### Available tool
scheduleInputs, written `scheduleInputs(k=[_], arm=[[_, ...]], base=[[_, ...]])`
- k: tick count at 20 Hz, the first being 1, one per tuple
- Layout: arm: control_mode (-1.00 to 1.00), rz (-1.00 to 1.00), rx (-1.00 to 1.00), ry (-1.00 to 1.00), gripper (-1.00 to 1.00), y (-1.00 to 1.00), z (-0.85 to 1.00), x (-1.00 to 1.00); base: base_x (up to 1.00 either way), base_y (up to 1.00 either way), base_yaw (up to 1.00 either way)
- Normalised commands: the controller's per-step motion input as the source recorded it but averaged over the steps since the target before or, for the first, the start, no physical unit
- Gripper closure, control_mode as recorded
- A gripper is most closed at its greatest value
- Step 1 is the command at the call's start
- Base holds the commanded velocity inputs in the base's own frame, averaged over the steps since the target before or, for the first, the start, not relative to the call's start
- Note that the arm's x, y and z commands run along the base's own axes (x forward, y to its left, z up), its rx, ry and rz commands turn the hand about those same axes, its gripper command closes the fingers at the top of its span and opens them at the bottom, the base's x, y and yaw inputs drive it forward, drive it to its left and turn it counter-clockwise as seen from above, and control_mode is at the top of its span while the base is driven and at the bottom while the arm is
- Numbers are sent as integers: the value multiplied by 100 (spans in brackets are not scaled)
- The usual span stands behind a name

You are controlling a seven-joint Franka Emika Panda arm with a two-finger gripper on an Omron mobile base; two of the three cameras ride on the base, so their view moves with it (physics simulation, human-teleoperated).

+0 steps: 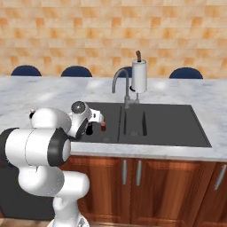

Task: Place the large bottle from the dining counter next to the other large bottle outside the sink, and place the small bottle from the dining counter next to the other small bottle inside the sink.

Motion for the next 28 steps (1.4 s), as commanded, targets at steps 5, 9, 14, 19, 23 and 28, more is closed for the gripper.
scheduleInputs(k=[5,9,14,19,23,28], arm=[[100,0,0,0,100,0,0,0],[100,0,0,0,100,0,0,0],[100,0,0,0,100,0,0,0],[100,0,0,0,100,0,0,0],[100,0,0,0,100,0,0,0],[100,0,0,0,100,0,0,0]], base=[[32,27,-2],[22,25,0],[24,21,0],[26,18,0],[17,13,0],[16,10,0]])
